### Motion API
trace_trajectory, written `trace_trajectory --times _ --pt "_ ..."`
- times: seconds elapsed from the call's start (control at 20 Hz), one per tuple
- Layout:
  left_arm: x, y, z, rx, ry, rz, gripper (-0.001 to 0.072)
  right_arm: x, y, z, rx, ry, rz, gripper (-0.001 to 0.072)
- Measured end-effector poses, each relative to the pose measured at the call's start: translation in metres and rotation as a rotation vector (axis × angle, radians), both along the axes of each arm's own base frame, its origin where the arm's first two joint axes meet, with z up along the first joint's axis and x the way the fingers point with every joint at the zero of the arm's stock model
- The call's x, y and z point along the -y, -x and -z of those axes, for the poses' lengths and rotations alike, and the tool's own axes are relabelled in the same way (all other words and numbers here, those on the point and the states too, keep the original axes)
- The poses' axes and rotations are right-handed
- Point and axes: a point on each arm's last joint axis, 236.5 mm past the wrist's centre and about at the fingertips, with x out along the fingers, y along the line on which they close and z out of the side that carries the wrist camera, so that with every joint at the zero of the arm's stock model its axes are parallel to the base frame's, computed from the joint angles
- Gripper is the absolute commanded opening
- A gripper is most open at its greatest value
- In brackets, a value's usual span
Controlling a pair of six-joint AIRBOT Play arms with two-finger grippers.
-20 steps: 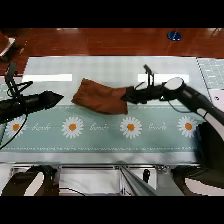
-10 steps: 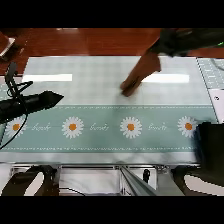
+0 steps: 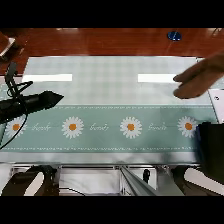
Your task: Fold the shirts.
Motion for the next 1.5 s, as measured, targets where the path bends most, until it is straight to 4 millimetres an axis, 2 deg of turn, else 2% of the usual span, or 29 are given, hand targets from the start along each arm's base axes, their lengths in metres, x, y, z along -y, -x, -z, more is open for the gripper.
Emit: trace_trajectory --times 0.2,0.35,0.45,0.55,0.75,0.8,0.85,0.9,1.05,1.1,1.2,1.25,1.3,1.35,1.4,1.45,1.5 --pt "0.000 -0.001 0.000 0.002 0.000 -0.002 0.0019 0.053 0.053 -0.002 -0.069 0.039 0.197 0.0020" --pt "-0.001 -0.002 -0.001 0.006 0.000 -0.006 0.0019 0.082 0.094 0.008 -0.150 0.095 0.359 0.0021" --pt "-0.001 -0.002 -0.001 0.008 -0.001 -0.008 0.0019 0.097 0.128 0.026 -0.237 0.132 0.468 0.0021" --pt "-0.003 -0.004 -0.002 0.016 -0.001 -0.016 0.0019 0.109 0.169 0.049 -0.351 0.185 0.578 0.0021" --pt "-0.007 -0.012 -0.007 0.048 0.001 -0.048 0.0019 0.117 0.260 0.101 -0.636 0.292 0.746 0.0025" --pt "-0.008 -0.014 -0.008 0.052 0.002 -0.053 0.0019 0.113 0.279 0.116 -0.702 0.303 0.766 0.0135" --pt "-0.007 -0.014 -0.008 0.055 0.002 -0.053 0.0019 0.109 0.296 0.129 -0.765 0.311 0.785 0.0310" --pt "-0.007 -0.015 -0.009 0.060 0.000 -0.053 0.0019 0.106 0.314 0.141 -0.830 0.324 0.812 0.0418" --pt "-0.002 -0.016 -0.009 0.076 -0.010 -0.037 0.0019 0.093 0.348 0.172 -0.973 0.329 0.837 0.0420" --pt "-0.002 -0.018 -0.010 0.084 -0.014 -0.038 0.0019 0.092 0.355 0.177 -1.006 0.334 0.843 0.0419" --pt "-0.002 -0.025 -0.011 0.104 -0.020 -0.049 0.0019 0.098 0.356 0.179 -1.025 0.345 0.845 0.0413" --pt "-0.003 -0.029 -0.013 0.117 -0.022 -0.058 0.0019 0.106 0.350 0.176 -1.013 0.351 0.848 0.0369" --pt "-0.004 -0.033 -0.017 0.130 -0.024 -0.065 0.0019 0.114 0.339 0.172 -0.980 0.348 0.842 0.0199" --pt "-0.004 -0.037 -0.022 0.145 -0.028 -0.066 0.0019 0.122 0.319 0.168 -0.921 0.328 0.824 0.0020" --pt "-0.004 -0.041 -0.031 0.168 -0.031 -0.062 0.0019 0.127 0.293 0.164 -0.841 0.296 0.796 0.0021" --pt "-0.004 -0.048 -0.044 0.201 -0.036 -0.059 0.0018 0.129 0.258 0.160 -0.730 0.245 0.740 0.0021" --pt "-0.004 -0.056 -0.060 0.235 -0.040 -0.054 0.0018 0.127 0.213 0.153 -0.587 0.189 0.668 0.0021"
